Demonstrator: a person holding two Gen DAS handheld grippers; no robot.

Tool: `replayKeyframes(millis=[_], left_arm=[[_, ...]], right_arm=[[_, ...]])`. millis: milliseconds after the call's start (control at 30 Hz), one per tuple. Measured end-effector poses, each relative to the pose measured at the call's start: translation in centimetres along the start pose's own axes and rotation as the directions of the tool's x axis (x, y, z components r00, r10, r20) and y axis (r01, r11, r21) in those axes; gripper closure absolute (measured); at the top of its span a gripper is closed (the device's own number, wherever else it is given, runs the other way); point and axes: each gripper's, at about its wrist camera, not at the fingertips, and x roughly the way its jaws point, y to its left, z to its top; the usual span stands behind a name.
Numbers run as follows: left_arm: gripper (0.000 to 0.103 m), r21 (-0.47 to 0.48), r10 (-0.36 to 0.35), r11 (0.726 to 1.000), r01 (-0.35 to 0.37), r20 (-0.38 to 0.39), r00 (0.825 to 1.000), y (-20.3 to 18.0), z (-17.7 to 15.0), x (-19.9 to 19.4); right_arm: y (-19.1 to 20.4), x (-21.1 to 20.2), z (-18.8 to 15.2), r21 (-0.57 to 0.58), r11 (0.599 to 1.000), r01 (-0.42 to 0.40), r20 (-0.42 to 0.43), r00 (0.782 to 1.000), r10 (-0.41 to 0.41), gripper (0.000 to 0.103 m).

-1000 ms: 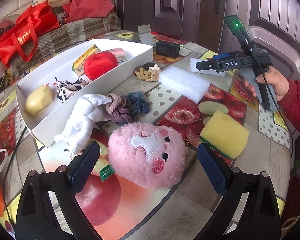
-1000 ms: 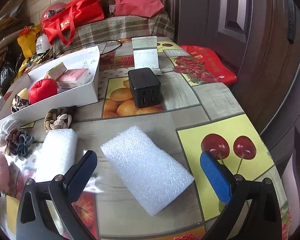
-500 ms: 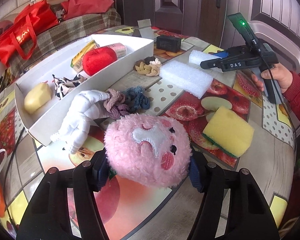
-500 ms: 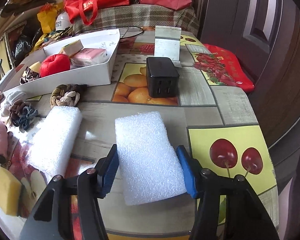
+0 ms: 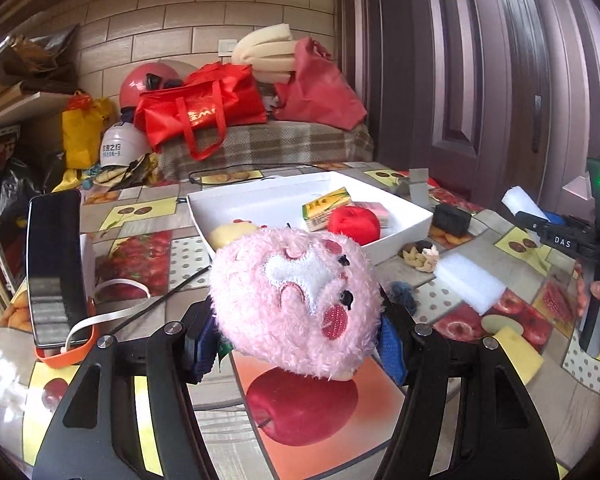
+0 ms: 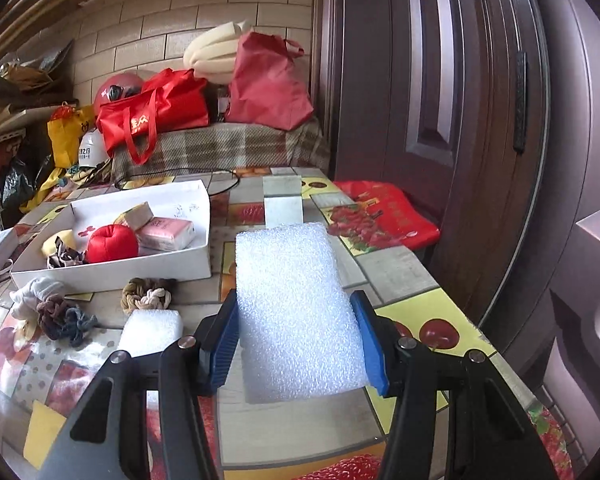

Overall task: Organize soft objects
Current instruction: 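Carry the plush ball with left tool while right tool carries the foam block over the box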

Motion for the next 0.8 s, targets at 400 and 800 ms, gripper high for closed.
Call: replayKeyframes(millis=[400, 800], left_arm=[[0.038, -0.043, 0.063, 0.997, -0.062, 0.026, 0.998, 1.7, 0.7, 1.5], [0.038, -0.064, 0.104, 0.993, -0.101, 0.043, 0.994, 2.6, 1.2, 2.5]], right_arm=[[4.6, 2.4, 1.4, -0.006, 1.000, -0.029, 0.039, 0.999, 0.029, 0.048], [8.6, 3.6, 2.1, 0.002, 0.996, -0.091, 0.050, 0.995, 0.090, 0.048]])
